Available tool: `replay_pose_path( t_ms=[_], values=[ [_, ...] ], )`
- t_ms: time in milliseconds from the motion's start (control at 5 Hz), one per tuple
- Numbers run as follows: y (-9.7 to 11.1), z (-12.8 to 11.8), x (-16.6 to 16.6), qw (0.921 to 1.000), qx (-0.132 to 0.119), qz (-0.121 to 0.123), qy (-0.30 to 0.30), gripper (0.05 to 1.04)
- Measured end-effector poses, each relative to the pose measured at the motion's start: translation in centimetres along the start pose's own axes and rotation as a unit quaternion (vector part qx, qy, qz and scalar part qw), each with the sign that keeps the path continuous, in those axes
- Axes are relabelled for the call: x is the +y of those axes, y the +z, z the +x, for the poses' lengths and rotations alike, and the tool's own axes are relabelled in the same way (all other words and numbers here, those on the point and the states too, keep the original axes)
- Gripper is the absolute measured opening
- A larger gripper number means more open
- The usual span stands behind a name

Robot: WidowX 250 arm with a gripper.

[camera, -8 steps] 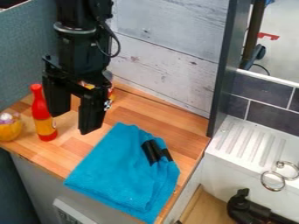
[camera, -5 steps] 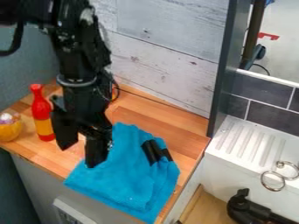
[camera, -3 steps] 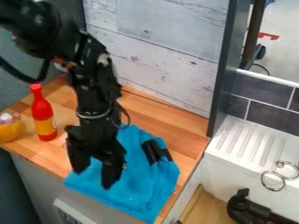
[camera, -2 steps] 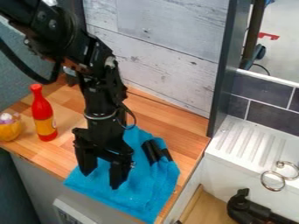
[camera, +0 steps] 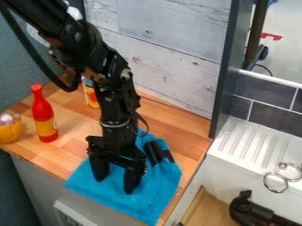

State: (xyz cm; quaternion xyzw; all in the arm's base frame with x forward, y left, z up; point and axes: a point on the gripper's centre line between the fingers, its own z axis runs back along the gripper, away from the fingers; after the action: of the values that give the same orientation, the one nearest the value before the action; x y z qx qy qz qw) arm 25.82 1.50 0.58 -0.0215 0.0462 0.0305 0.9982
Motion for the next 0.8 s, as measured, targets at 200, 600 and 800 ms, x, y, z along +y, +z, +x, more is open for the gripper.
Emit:
replay_pose_path(
  t_ms=[200,600,800],
  values=[
    [-0.6,1.5,0.1,0.9997,0.001,0.004,0.025,1.001],
    [-0.6,6.2,0.3,0.9995,-0.012,0.017,0.023,1.001],
    [-0.3,7.8,0.7,0.9993,-0.011,0.031,0.018,1.001]
  ],
)
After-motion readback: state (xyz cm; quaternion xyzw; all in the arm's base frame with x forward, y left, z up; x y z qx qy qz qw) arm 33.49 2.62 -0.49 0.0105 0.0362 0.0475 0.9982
